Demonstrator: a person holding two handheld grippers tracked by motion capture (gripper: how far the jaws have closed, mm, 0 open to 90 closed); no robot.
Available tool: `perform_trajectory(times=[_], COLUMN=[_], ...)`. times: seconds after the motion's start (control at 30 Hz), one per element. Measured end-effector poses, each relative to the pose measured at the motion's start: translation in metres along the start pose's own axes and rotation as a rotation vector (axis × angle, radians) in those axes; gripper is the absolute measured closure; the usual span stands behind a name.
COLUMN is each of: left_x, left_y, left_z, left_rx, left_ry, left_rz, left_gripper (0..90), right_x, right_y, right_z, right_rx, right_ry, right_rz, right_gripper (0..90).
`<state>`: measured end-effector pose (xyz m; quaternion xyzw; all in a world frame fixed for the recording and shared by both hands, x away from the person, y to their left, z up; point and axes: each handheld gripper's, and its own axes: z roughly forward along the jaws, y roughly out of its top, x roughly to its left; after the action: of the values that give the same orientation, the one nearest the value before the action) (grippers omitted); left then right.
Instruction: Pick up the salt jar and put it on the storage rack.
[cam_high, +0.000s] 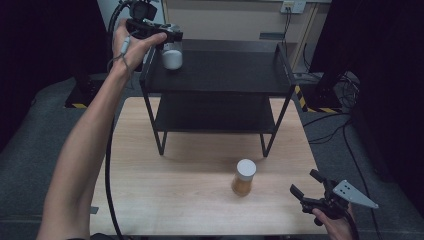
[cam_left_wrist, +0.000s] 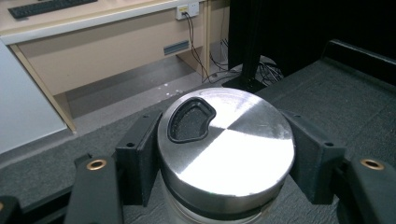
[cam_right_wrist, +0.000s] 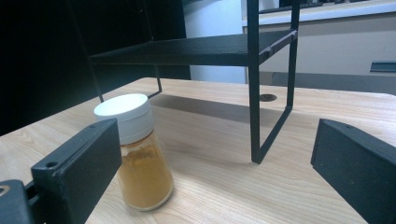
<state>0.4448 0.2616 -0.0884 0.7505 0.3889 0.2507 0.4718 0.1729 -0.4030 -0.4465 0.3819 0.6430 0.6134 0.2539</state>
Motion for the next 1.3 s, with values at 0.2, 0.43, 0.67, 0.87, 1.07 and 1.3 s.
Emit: perform_trajectory(times=[0.2,0.43,0.67,0.87,1.07,1.3], left_x=[0.001,0.004,0.002,-0.001,-0.005,-0.009], left_y=[-0.004,-0.013,-0.023,-0.022,-0.022,-0.021], left_z=[0.005,0.008,0.008,0.0,-0.015,-0.027], left_rx=[0.008,-0.011,-0.058,-0.123,-0.214,-0.244], left_ry=[-0.013,-0.027,-0.022,-0.026,-0.055,-0.085], left_rz=[-0.003,-0.024,-0.044,-0.039,-0.032,0.015], left_gripper=[33.2,33.1,13.1,7.6,6.2,5.6], right_x=[0.0,0.0,0.001,0.001,0.001,0.002], right_y=[0.0,0.0,0.0,0.0,0.0,0.001], right_z=[0.0,0.0,0.0,0.0,-0.001,0.0], right_rx=[0.0,0.0,-0.001,-0.001,-0.001,0.001], right_ry=[-0.002,-0.003,-0.002,-0.003,-0.002,0.0], right_rz=[0.0,0.002,-0.001,-0.001,-0.003,-0.007], right_gripper=[2.1,2.1,2.1,2.1,2.1,2.1])
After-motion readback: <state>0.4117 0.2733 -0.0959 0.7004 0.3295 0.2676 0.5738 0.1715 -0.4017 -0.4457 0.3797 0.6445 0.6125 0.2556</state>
